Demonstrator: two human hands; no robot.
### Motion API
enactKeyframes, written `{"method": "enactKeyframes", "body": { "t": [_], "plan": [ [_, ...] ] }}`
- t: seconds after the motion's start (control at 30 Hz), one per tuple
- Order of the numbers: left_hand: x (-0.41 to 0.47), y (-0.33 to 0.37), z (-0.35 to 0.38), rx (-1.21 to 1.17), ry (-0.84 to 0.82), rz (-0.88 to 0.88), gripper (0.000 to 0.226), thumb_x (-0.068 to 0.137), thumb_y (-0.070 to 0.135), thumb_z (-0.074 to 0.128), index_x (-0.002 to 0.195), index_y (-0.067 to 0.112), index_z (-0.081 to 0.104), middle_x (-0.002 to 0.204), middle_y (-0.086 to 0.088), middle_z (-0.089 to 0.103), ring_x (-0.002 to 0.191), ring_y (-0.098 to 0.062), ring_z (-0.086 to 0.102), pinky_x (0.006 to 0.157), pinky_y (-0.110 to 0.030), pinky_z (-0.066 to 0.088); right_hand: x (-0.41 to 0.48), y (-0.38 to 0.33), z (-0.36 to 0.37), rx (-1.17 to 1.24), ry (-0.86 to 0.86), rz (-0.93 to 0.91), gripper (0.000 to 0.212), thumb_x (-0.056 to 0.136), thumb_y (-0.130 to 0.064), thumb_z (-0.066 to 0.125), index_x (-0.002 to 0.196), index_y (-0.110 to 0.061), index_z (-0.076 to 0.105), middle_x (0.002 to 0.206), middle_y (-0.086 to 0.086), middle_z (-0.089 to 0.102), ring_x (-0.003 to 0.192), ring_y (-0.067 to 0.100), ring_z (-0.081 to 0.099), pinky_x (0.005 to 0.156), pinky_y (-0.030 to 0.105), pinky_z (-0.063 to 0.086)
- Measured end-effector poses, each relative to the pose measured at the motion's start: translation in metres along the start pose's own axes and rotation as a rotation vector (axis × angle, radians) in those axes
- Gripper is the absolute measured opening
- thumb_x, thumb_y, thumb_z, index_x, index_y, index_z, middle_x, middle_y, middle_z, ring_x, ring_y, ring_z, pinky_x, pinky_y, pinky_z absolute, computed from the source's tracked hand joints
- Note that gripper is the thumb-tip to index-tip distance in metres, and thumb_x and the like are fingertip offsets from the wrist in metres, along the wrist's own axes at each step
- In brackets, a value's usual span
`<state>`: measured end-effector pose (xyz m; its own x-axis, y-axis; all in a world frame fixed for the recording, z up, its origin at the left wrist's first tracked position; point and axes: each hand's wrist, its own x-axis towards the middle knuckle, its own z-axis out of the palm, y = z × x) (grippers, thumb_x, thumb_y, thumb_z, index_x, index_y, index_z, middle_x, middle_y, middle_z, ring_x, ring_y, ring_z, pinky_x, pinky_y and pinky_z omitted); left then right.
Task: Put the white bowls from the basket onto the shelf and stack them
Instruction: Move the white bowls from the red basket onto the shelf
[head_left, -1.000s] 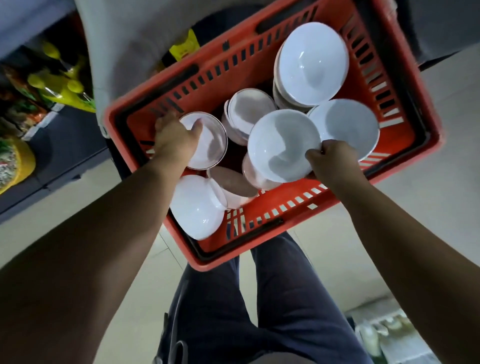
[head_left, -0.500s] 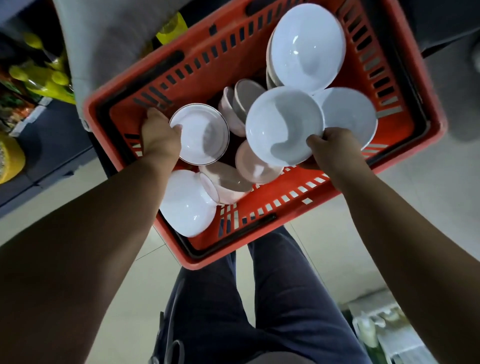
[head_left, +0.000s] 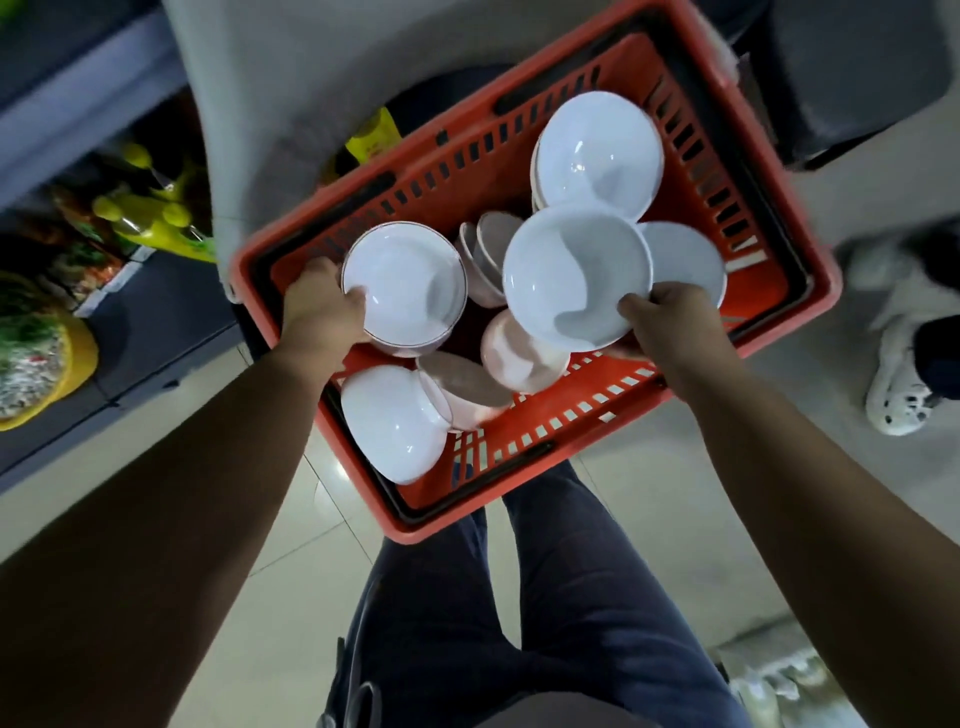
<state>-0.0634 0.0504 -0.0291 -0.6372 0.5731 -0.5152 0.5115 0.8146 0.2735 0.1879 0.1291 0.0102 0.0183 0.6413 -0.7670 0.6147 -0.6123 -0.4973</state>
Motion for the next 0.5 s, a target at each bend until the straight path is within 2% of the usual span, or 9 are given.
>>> {"method": "enactKeyframes", "body": {
  "t": [0.07, 0.13, 0.2, 0.23, 0.3, 0.33, 0.43, 0.5],
  "plan": [
    [-0.01, -0.003, -0.017, -0.21, -0.033, -0.023, 0.037, 0.09, 0.013, 0.052, 0.125, 0.002, 0.05, 0.125, -0.018, 0.056, 0.116, -0.035, 0.053, 0.094, -0.037, 0.046, -0.014, -0.012, -0.006, 0.016, 0.012, -0.057, 0.016, 0.09, -0.009, 0.047, 0.081, -0.003, 0.059, 0.07, 0.012, 0.063, 0.064, 0.025, 0.067, 0.065, 0.033, 0.06],
    [-0.026, -0.003, -0.038, -0.496, -0.084, -0.078, 0.035, 0.089, 0.006, 0.051, 0.124, 0.003, 0.051, 0.121, -0.015, 0.055, 0.108, -0.032, 0.057, 0.077, -0.04, 0.057, -0.027, -0.026, -0.012, 0.021, 0.041, -0.117, 0.02, 0.088, -0.011, 0.048, 0.071, -0.005, 0.057, 0.068, 0.015, 0.063, 0.062, 0.026, 0.065, 0.054, 0.027, 0.056],
    [-0.048, -0.002, -0.067, -0.711, -0.068, -0.098, 0.035, 0.09, 0.001, 0.049, 0.126, 0.003, 0.048, 0.118, -0.009, 0.052, 0.104, -0.027, 0.054, 0.058, -0.028, 0.058, -0.045, -0.048, -0.013, 0.042, 0.065, -0.206, 0.024, 0.083, -0.016, 0.052, 0.075, 0.007, 0.056, 0.08, 0.029, 0.064, 0.076, 0.039, 0.066, 0.064, 0.04, 0.058],
    [-0.059, -0.003, -0.082, -0.789, -0.044, -0.086, 0.037, 0.091, 0.0, 0.048, 0.127, 0.004, 0.044, 0.117, -0.007, 0.05, 0.103, -0.024, 0.053, 0.053, -0.024, 0.057, -0.054, -0.06, -0.013, 0.079, 0.061, -0.24, 0.029, 0.082, -0.015, 0.053, 0.081, 0.014, 0.055, 0.087, 0.033, 0.063, 0.08, 0.042, 0.065, 0.066, 0.045, 0.058],
    [-0.076, -0.007, -0.109, -0.888, 0.01, -0.064, 0.039, 0.092, 0.0, 0.046, 0.129, 0.005, 0.038, 0.122, -0.007, 0.046, 0.104, -0.023, 0.052, 0.053, -0.023, 0.057, -0.077, -0.084, -0.013, 0.16, 0.022, -0.325, 0.022, 0.085, -0.006, 0.051, 0.084, 0.016, 0.055, 0.081, 0.022, 0.061, 0.077, 0.031, 0.064, 0.058, 0.035, 0.06],
    [-0.084, -0.011, -0.126, -0.924, 0.049, -0.053, 0.038, 0.092, 0.0, 0.045, 0.129, 0.006, 0.036, 0.126, -0.009, 0.044, 0.105, -0.024, 0.052, 0.055, -0.025, 0.056, -0.089, -0.096, -0.011, 0.163, 0.009, -0.378, 0.015, 0.086, -0.004, 0.05, 0.08, 0.007, 0.057, 0.077, 0.013, 0.06, 0.078, 0.029, 0.063, 0.058, 0.034, 0.06],
    [-0.111, -0.027, -0.178, -1.091, 0.135, -0.003, 0.033, 0.093, -0.002, 0.044, 0.124, 0.007, 0.037, 0.127, -0.009, 0.046, 0.107, -0.028, 0.052, 0.054, -0.024, 0.057, -0.133, -0.131, -0.001, 0.111, 0.007, -0.506, 0.018, 0.077, -0.022, 0.054, 0.063, -0.011, 0.055, 0.078, 0.012, 0.061, 0.091, 0.041, 0.063, 0.079, 0.055, 0.054],
    [-0.129, -0.041, -0.211, -1.207, 0.177, 0.055, 0.022, 0.093, -0.003, 0.042, 0.112, 0.009, 0.041, 0.113, -0.004, 0.052, 0.106, -0.028, 0.052, 0.053, -0.024, 0.056, -0.163, -0.151, 0.01, 0.11, 0.002, -0.581, 0.029, 0.066, -0.034, 0.049, 0.063, -0.005, 0.051, 0.082, 0.02, 0.062, 0.095, 0.045, 0.06, 0.083, 0.06, 0.05]
  ]
}}
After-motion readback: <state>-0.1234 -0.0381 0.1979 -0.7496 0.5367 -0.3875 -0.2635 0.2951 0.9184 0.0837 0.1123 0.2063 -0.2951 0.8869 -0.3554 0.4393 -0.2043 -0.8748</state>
